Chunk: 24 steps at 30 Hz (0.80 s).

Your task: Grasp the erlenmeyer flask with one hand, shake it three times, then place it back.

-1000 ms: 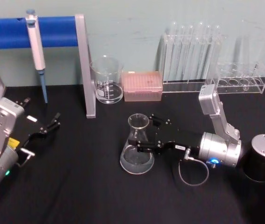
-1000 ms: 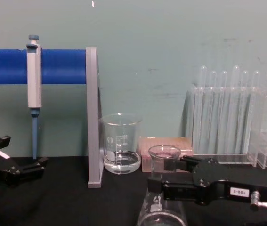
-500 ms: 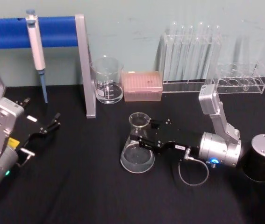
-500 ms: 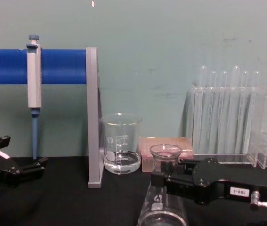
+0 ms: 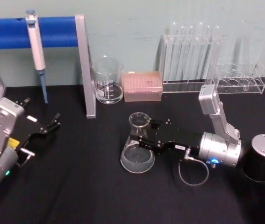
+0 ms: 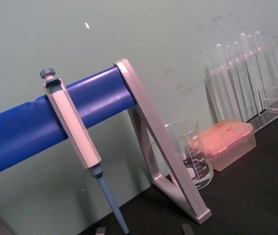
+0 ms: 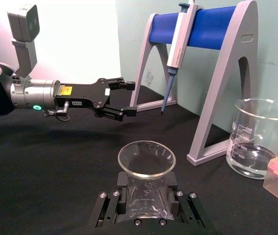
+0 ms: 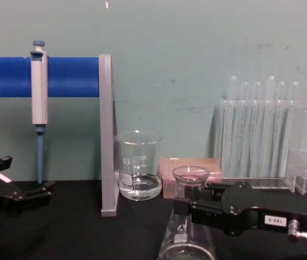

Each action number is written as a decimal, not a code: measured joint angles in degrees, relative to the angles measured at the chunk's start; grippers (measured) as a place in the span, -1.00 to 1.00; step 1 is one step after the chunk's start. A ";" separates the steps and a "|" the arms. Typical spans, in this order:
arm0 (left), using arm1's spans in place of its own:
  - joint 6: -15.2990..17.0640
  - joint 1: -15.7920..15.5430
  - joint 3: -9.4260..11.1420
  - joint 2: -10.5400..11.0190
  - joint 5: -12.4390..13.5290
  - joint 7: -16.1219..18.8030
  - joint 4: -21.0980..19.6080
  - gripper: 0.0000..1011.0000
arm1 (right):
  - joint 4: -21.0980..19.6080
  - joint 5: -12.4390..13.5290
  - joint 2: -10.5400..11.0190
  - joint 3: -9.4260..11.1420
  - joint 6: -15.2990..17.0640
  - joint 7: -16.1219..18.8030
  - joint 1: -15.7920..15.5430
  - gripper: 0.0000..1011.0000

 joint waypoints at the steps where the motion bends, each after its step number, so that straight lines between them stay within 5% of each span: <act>1: 0.00 0.00 0.00 0.00 0.00 0.00 0.00 0.98 | 0.00 0.00 0.00 0.00 0.00 0.00 0.00 -0.08; 15: 0.00 0.00 0.00 0.00 0.00 0.00 0.00 0.98 | -1.03 0.21 0.12 0.20 -0.36 0.04 -0.49 -0.08; 24: 0.00 0.00 0.00 0.00 0.00 0.00 0.00 0.98 | -6.01 1.79 0.51 2.03 -0.36 -2.69 -2.09 -0.08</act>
